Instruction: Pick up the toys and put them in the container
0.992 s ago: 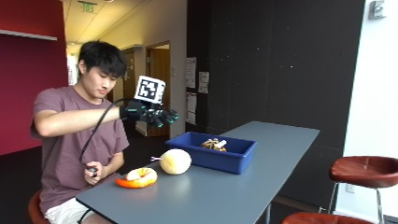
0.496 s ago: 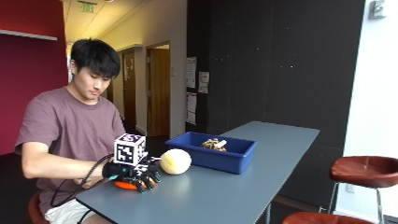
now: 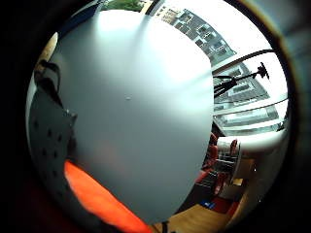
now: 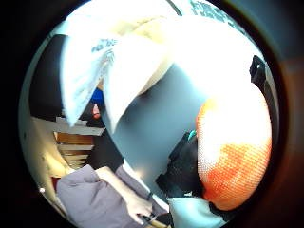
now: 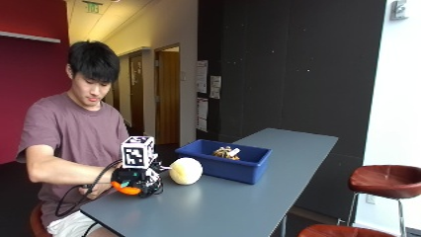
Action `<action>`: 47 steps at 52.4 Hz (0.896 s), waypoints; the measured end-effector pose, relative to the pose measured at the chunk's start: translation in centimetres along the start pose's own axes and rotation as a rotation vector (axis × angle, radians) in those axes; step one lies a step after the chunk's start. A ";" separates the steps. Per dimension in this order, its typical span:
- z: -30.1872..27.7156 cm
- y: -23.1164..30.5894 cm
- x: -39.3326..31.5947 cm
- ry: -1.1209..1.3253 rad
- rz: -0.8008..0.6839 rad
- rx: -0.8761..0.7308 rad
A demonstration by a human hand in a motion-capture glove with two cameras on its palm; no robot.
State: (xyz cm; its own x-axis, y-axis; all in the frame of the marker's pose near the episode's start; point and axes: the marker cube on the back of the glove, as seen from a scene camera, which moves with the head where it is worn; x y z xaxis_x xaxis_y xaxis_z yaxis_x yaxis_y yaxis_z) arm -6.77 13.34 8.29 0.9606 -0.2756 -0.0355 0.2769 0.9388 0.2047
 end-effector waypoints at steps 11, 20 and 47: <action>-8.5 2.4 0.4 0.023 0.080 0.011; -18.1 2.8 -2.3 0.077 0.075 0.157; -23.7 -10.1 -28.4 0.042 -0.246 0.228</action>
State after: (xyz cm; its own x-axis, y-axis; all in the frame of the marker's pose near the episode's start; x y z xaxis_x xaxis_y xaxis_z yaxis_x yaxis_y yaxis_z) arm -36.28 16.55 -15.92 0.8671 -0.4748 -0.1505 0.4928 0.7735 0.3986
